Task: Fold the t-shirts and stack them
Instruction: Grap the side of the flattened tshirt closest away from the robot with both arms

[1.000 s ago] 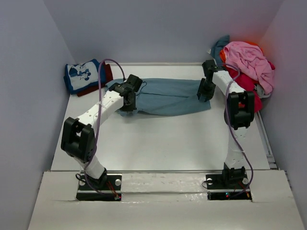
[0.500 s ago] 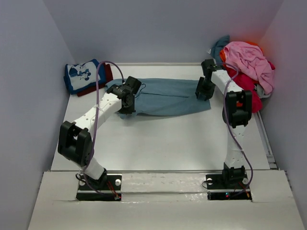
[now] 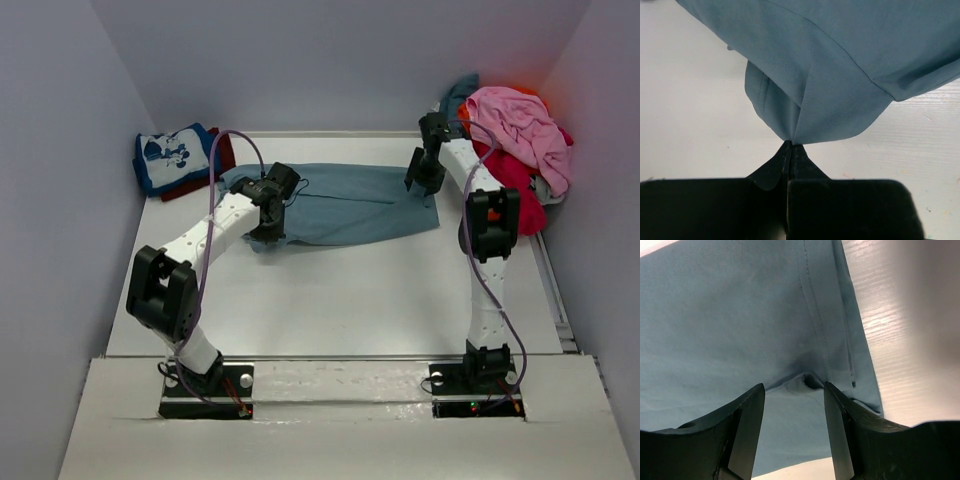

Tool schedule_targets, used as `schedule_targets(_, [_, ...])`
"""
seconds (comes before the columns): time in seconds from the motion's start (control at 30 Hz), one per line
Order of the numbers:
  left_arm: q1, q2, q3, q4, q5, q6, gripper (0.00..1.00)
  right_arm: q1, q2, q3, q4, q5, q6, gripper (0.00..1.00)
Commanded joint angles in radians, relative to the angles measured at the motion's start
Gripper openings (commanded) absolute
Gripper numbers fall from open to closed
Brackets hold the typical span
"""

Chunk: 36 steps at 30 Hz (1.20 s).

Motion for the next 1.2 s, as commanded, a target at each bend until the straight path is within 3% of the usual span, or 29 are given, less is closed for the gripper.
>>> schedule_targets(0.0, [-0.005,0.006,0.036,-0.029,0.003,0.017,0.06,0.001,0.026,0.054,-0.035,-0.012,-0.014,0.56])
schedule_targets(0.47, [-0.014,0.020,0.025,-0.021,0.002,0.017,0.06,0.001,-0.034,-0.107,-0.001,-0.038,-0.014,0.54])
schedule_targets(0.57, [-0.024,0.020,0.024,-0.017,0.003,0.016,0.06,0.001,-0.046,-0.111,-0.001,-0.037,-0.012,0.49])
schedule_targets(0.63, [-0.024,0.019,0.018,-0.015,0.003,0.012,0.06,0.001,-0.051,-0.114,0.000,-0.037,-0.014,0.39])
schedule_targets(0.77, [-0.024,0.016,0.007,-0.008,0.005,0.009,0.06,0.001,-0.051,-0.128,-0.009,-0.038,-0.012,0.07])
schedule_targets(1.17, [-0.033,0.002,-0.034,-0.044,-0.026,-0.023,0.06,0.001,-0.155,-0.199,-0.038,-0.029,-0.025,0.07])
